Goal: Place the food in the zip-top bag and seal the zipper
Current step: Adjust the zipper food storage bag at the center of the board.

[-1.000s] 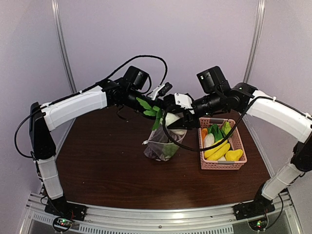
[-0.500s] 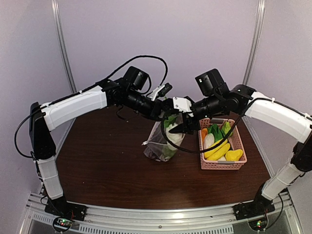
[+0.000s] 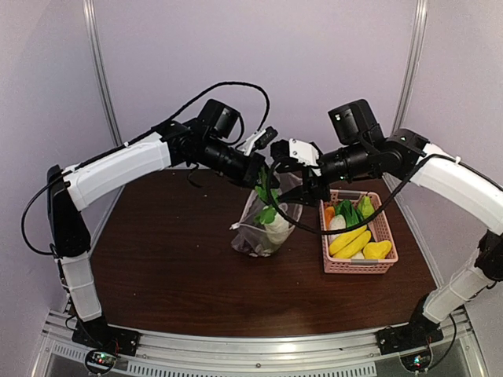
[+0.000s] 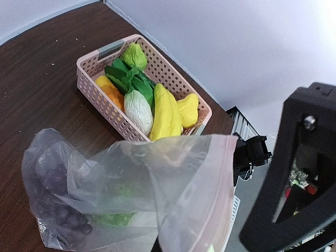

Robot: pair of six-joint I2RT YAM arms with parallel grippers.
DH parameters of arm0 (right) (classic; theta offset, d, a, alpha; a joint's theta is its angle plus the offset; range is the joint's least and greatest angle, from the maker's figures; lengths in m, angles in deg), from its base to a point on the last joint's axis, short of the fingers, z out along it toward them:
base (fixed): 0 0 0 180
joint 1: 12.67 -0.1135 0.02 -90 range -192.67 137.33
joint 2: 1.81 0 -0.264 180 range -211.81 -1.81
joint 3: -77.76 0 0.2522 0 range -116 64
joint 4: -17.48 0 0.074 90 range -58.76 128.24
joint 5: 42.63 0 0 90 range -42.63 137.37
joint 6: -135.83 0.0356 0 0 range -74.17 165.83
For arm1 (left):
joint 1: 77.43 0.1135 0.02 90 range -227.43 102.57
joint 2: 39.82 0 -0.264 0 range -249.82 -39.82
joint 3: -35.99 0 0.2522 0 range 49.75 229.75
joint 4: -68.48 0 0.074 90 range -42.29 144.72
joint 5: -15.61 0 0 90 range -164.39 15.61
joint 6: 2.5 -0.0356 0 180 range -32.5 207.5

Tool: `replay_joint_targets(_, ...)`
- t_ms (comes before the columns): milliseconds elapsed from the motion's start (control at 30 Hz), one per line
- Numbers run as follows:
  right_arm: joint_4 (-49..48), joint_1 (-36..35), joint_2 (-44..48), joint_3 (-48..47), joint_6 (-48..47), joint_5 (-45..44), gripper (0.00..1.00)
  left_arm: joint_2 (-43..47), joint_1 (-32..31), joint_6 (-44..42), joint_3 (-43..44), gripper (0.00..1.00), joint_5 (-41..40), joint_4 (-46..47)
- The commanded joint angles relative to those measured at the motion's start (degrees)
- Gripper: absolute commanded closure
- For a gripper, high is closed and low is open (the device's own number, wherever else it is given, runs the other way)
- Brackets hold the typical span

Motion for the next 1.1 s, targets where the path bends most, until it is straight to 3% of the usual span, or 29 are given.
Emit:
replay_joint_targets(0,8.0,0.2,1.5,-4.8,-2.0,1.9,0.32,0.6,-0.7,1.5,14.2,1.0,-3.8,-5.1)
replay_joint_targets(67,13.6,0.1,2.0,-6.8,-6.1,3.2,0.34,-0.7,-0.2,-2.0,17.8,1.0,-9.8,-7.4)
replay_joint_targets(133,16.4,0.0,2.9,-7.2,-8.1,2.9,0.36,-3.4,1.9,-4.5,14.3,1.0,-17.3,-7.4)
replay_joint_targets(267,18.8,-0.1,3.5,-6.0,-10.7,-0.5,0.36,-10.0,2.3,-4.0,17.7,1.0,0.4,-15.0)
replay_joint_targets(367,20.2,-0.4,3.9,-5.1,-12.3,-0.9,0.36,-8.7,-0.8,-5.5,19.0,1.0,-1.7,-15.4)
replay_joint_targets(633,25.2,-6.7,-0.2,-6.3,-17.6,-10.6,0.36,-8.6,-1.0,-4.3,19.0,1.0,-0.2,-15.0)
replay_joint_targets(900,24.7,-7.5,-5.9,-7.6,-16.8,-16.1,0.36,-8.2,-1.1,-4.2,18.9,1.0,0.9,-14.9)
replay_joint_targets(1000,25.1,-7.5,-7.6,-8.2,-16.4,-17.0,0.51,-8.1,-1.0,-4.4,18.9,1.0,1.1,-15.0)
replay_joint_targets(1067,26.4,-7.5,-8.7,-10.0,-16.1,-16.4,0.71,-7.8,-1.0,-4.6,18.9,1.0,0.6,-15.0)
